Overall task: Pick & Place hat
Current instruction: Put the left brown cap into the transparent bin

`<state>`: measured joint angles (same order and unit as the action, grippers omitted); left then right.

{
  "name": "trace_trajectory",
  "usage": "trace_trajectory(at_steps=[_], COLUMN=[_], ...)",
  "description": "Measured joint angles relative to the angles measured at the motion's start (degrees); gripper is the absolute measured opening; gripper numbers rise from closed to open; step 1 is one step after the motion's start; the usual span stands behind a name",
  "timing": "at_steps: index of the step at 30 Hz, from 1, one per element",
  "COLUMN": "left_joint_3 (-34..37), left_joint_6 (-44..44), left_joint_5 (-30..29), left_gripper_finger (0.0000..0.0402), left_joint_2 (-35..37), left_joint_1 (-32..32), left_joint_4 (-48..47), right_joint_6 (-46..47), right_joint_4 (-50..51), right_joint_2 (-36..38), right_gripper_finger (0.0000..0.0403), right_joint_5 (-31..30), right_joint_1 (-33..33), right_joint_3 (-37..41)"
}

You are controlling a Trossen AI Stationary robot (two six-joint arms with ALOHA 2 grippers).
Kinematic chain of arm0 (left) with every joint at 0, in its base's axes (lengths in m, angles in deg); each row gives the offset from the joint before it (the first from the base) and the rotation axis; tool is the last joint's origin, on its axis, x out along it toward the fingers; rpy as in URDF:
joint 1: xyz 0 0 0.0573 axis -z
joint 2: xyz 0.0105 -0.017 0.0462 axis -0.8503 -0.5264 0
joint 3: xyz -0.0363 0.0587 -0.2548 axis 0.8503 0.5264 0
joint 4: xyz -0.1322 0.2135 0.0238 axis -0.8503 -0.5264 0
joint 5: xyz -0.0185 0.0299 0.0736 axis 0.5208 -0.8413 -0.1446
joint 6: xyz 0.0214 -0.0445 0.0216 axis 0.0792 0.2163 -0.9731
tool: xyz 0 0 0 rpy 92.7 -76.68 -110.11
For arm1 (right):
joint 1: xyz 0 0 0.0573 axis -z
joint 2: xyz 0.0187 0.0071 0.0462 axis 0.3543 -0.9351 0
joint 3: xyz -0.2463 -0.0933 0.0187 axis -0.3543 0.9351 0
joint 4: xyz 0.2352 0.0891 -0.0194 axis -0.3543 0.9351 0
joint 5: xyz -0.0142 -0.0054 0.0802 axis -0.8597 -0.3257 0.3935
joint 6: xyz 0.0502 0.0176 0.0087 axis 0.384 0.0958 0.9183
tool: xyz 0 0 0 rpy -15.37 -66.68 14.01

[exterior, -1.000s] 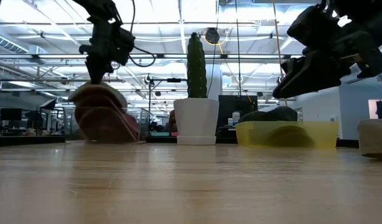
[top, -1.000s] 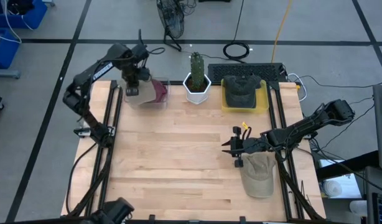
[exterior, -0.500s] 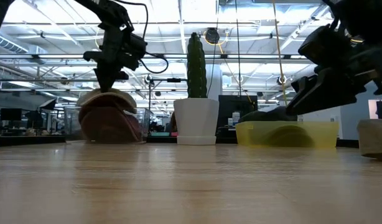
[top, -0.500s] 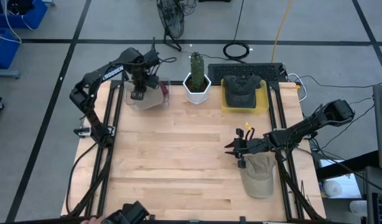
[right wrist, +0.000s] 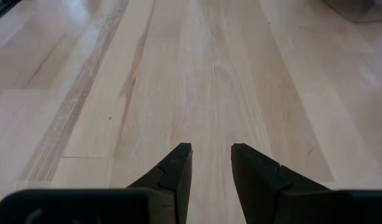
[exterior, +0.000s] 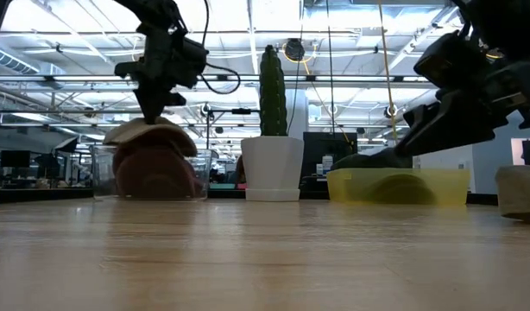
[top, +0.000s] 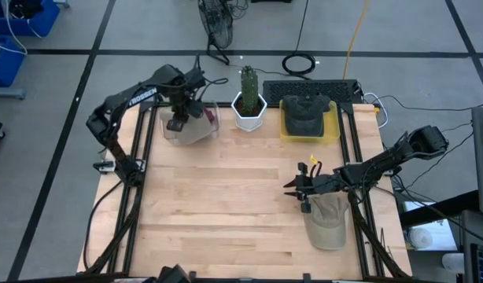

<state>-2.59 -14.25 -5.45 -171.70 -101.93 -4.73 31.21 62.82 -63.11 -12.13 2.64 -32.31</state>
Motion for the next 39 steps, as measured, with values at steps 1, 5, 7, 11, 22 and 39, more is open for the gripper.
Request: trace_trajectory(at_steps=[1,5,7,11,22,39], left_joint_3=[0.0,0.0,0.0,-0.01,0.0,-0.02], left_joint_6=[0.02,-0.02,0.01,1.29,5.41,19.29], left_joint_5=[0.06,2.2,5.16,9.73,8.17,0.92], left_gripper_finger=[0.0006,0.0016,0.0018,0.0006,0.0007,0.0112], left_joint_2=[0.68,3.21,4.55,5.18,3.96,3.83], left_joint_1=[0.16,1.21,1.68,1.8,-1.5,-1.93], left_joint_4=[-0.03,0.1,0.34,0.21,-0.21,4.12], right_joint_6=[-0.02,-0.24,-0.24,-0.25,0.58,0.6], right_joint_4=[-0.22,-0.38,-0.38,-1.68,-2.02,-1.97], right_joint_2=[0.0,0.0,0.0,0.0,0.0,0.0], right_gripper_finger=[0.01,0.01,0.01,0.01,0.01,0.01], right_joint_5=[0.0,-0.02,-0.04,-0.04,0.12,0.33], right_joint_1=[0.0,0.0,0.0,0.0,0.0,0.0], right_joint_3=[0.0,0.0,0.0,0.0,0.0,0.0])
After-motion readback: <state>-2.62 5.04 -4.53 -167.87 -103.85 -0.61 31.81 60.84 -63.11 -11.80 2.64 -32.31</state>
